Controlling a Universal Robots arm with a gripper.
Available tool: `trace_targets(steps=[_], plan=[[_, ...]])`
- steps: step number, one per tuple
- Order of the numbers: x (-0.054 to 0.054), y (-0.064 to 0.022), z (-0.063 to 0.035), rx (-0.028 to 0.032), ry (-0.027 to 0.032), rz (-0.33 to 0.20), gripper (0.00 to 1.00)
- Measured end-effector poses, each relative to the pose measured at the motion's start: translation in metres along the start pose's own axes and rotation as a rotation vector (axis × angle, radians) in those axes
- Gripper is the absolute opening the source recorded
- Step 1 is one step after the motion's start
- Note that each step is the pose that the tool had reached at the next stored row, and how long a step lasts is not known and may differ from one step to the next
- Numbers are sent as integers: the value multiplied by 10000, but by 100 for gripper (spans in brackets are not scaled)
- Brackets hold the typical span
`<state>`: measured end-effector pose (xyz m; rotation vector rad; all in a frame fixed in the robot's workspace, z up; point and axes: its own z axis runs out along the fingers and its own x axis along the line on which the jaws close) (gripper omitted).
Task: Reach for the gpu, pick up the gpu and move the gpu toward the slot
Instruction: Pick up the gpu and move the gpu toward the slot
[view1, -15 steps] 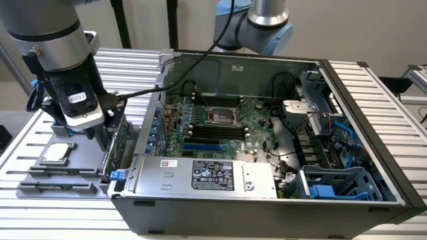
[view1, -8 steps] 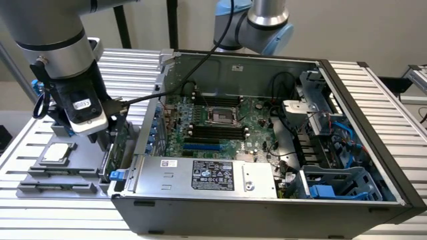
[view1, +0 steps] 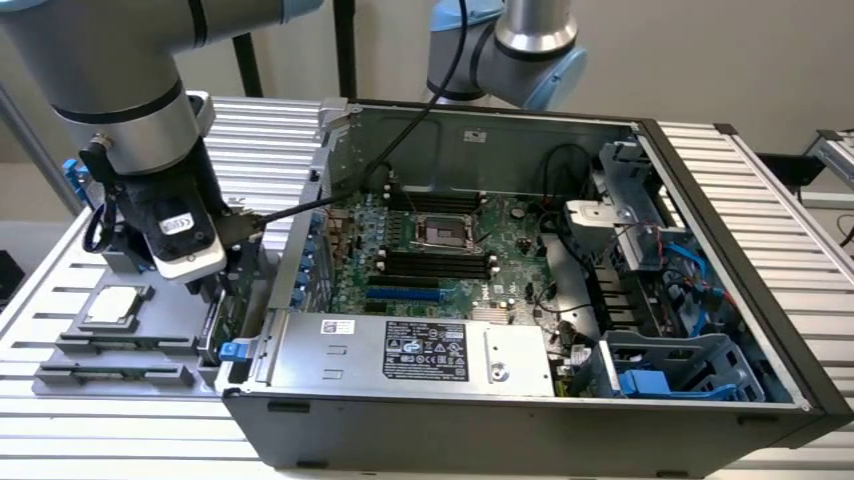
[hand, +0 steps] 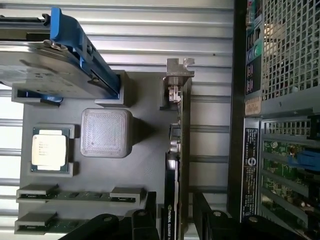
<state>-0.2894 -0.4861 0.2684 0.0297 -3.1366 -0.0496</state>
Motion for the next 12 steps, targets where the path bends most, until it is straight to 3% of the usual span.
trace_targets(steps=[8,12], plan=[[-2,89,149,2,-3,120,42],[0,110,215,60,-7,248,42]])
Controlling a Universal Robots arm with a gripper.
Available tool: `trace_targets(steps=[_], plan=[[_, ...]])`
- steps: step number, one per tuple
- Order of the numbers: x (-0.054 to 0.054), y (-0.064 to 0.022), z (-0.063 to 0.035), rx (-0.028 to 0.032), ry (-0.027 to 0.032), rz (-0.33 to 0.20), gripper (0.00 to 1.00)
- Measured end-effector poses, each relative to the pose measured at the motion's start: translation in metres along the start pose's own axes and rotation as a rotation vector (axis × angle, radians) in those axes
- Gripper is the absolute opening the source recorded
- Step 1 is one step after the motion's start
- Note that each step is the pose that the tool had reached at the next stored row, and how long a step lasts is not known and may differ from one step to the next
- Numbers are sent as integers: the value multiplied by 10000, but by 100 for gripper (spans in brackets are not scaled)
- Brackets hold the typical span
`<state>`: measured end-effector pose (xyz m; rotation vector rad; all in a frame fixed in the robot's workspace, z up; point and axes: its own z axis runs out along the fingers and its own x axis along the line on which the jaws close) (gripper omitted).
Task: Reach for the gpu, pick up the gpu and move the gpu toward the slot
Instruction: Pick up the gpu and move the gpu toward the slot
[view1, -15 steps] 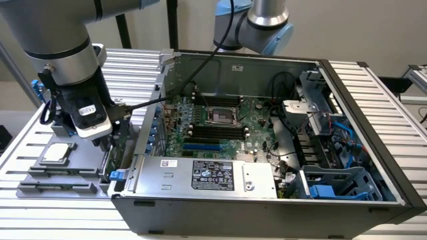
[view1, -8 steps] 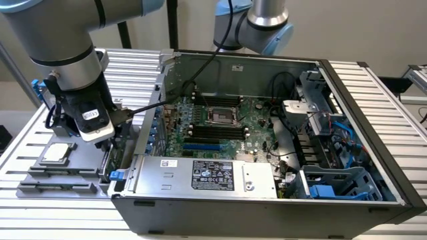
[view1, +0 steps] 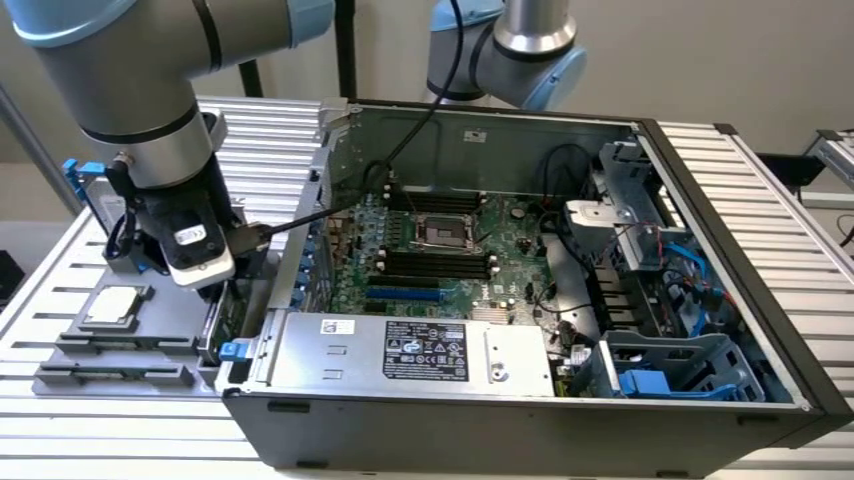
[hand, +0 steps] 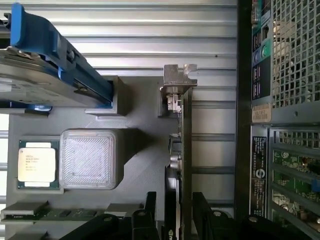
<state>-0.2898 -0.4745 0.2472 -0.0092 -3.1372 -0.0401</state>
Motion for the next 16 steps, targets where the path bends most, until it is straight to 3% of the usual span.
trace_targets(steps=[4,16], plan=[[6,1,22,54,-1,120,42],[15,38,45,140,-3,153,40]])
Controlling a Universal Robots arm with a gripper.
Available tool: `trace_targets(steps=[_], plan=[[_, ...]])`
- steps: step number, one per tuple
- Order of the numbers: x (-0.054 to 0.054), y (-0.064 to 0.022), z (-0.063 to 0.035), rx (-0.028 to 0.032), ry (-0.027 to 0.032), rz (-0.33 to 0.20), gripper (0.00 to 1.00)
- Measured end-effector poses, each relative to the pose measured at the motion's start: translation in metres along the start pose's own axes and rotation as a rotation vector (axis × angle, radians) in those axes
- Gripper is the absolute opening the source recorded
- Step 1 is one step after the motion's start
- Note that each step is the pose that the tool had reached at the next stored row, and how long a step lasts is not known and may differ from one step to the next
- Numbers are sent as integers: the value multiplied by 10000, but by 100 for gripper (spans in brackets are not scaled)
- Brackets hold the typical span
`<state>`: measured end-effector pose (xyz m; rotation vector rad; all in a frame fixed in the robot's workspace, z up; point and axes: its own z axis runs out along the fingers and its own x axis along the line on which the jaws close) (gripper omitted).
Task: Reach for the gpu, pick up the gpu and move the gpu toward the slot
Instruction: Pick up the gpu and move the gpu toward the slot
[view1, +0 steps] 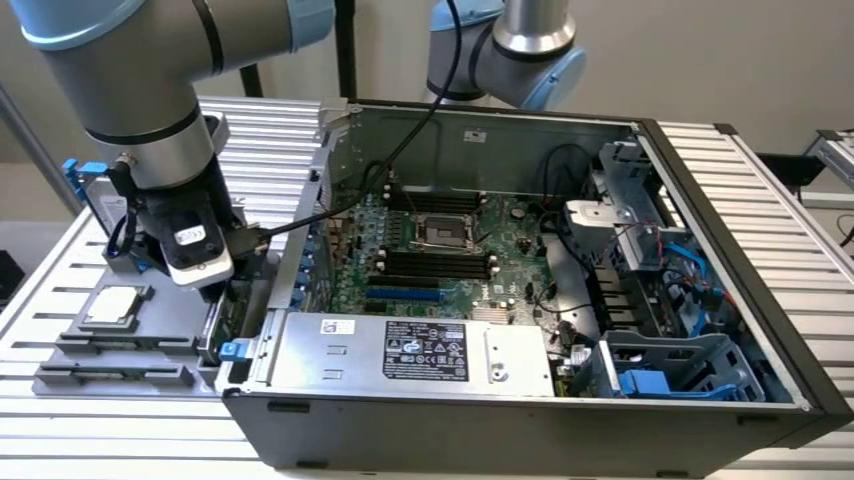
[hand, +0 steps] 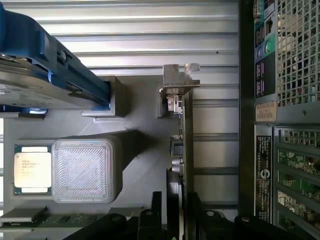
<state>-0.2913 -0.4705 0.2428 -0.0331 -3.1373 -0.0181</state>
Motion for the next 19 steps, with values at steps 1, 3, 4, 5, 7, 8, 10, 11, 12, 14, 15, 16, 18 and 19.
trace_targets(steps=[1,3,4,5,7,8,10,11,12,14,15,16,18,19], plan=[[0,0,0,3,-1,0,33],[0,0,1,5,-1,0,31],[0,0,1,4,-1,0,31],[0,0,1,4,-2,0,26],[0,0,1,4,-2,0,26],[0,0,1,4,-2,0,26],[0,0,1,3,-3,1,26],[0,1,0,1,-5,0,26],[0,1,-5,0,-5,0,26],[0,1,-19,2,-2,0,26],[0,1,-28,2,-3,0,26],[0,1,-39,2,-2,0,26],[0,1,-65,3,-1,-1,26],[0,1,-83,2,-2,-1,26]])
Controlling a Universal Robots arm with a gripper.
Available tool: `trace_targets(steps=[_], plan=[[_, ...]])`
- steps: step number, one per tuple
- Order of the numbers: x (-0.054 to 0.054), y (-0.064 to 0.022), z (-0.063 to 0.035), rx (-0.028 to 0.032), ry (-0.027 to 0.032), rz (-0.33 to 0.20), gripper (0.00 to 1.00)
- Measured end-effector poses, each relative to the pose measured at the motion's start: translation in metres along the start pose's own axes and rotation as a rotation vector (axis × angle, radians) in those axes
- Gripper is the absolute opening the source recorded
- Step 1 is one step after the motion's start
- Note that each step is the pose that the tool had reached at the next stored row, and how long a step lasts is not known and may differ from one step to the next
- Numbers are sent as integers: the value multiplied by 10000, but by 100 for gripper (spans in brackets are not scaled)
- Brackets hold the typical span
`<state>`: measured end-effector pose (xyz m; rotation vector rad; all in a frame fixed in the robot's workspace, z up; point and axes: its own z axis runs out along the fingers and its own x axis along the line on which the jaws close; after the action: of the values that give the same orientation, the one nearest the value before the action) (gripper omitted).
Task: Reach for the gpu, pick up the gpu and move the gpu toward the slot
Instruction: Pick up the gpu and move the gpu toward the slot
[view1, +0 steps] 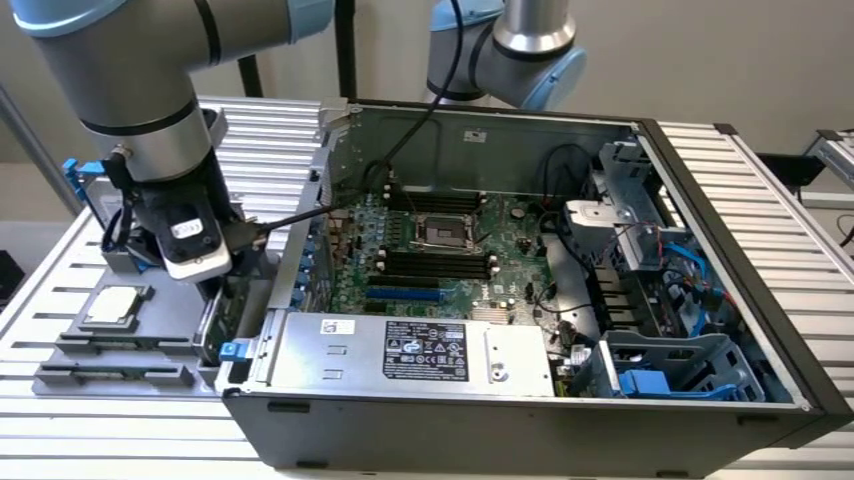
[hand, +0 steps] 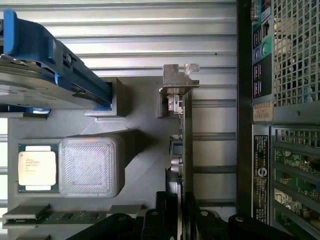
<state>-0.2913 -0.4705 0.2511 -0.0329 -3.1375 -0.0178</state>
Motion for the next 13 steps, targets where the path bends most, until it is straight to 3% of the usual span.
trace_targets(steps=[4,13], plan=[[0,1,-111,1,1,0,26],[2,5,-515,2,5,-1,26]])
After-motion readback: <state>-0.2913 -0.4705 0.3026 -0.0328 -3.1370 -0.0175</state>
